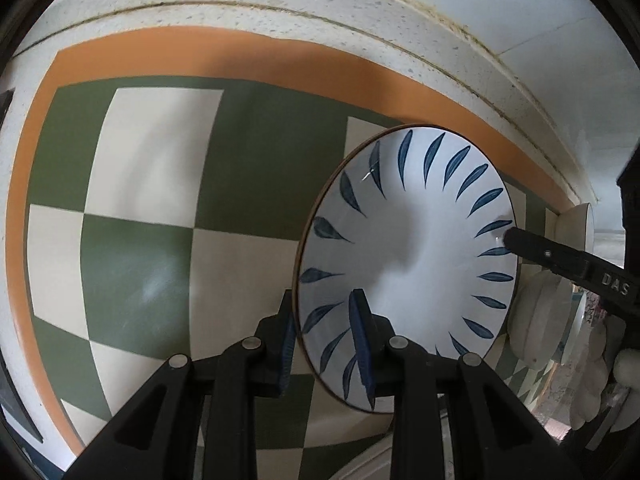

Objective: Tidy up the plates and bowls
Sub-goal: 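Grasp the blue-striped plate rim with the left gripper and lift it, then stack the blue-striped plate onto the plates held by the right gripper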

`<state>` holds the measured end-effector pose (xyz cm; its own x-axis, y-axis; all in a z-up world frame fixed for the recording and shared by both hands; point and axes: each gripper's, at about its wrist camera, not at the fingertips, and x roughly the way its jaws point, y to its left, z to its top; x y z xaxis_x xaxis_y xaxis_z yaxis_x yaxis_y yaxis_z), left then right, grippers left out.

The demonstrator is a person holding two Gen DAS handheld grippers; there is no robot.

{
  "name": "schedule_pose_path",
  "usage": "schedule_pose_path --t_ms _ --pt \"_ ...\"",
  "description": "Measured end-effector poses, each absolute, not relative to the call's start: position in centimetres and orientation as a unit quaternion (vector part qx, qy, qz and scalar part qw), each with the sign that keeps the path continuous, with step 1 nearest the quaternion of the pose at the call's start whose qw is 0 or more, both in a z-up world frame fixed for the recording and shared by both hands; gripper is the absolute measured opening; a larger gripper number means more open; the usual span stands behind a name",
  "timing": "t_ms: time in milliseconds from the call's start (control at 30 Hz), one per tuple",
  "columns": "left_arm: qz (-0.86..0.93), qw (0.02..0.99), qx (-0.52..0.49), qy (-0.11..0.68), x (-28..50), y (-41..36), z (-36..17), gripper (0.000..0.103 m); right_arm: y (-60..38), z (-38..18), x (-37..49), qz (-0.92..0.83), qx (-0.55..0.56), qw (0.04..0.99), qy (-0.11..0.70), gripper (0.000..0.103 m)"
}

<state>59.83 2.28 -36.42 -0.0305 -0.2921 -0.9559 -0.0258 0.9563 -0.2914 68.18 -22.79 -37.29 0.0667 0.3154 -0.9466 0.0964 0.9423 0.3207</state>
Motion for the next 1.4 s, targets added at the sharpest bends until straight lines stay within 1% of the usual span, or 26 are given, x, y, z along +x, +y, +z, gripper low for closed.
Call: schedule_pose_path --t_ms 33,67,100,200,400,667,900,1167,1400 --pt "-0.096 0.691 -0.105 0.709 59.7 2.1 -36.4 0.021 -22.7 -37.7 68.3 0.079 0.15 0.712 0.681 0.03" --pt "-0.096 0.694 -0.103 0.706 59.6 2.1 -36.3 0.021 -22.5 -38.1 68.4 0.084 0.146 0.71 0.683 0.018" --pt "-0.096 0.696 -0.103 0.704 59.6 2.1 -36.2 0.021 -22.3 -38.4 68.4 0.087 0.141 0.709 0.685 0.013" --pt "-0.088 0.705 -0.095 0.697 59.4 1.8 -36.0 0.021 -21.7 -38.5 68.2 0.093 0.123 0.72 0.677 0.012" --pt "-0.086 0.722 -0.082 0.682 58.6 1.5 -33.7 0.021 -21.6 -37.8 66.8 0.105 0.117 0.728 0.667 0.012" --pt "-0.101 0.744 -0.073 0.656 56.5 0.9 -28.6 0.021 -22.0 -34.2 63.5 0.123 0.13 0.739 0.649 0.011" --pt "-0.122 0.754 -0.054 0.643 52.4 0.8 -25.1 0.021 -22.7 -31.2 57.5 0.129 0.145 0.744 0.64 0.011" --pt "-0.138 0.743 -0.034 0.654 47.2 0.0 -25.2 0.021 -23.8 -29.9 49.6 0.132 0.172 0.743 0.633 0.012" --pt "-0.149 0.722 -0.023 0.675 43.4 -1.0 -27.5 0.021 -24.6 -31.4 43.9 0.123 0.19 0.733 0.641 0.011"
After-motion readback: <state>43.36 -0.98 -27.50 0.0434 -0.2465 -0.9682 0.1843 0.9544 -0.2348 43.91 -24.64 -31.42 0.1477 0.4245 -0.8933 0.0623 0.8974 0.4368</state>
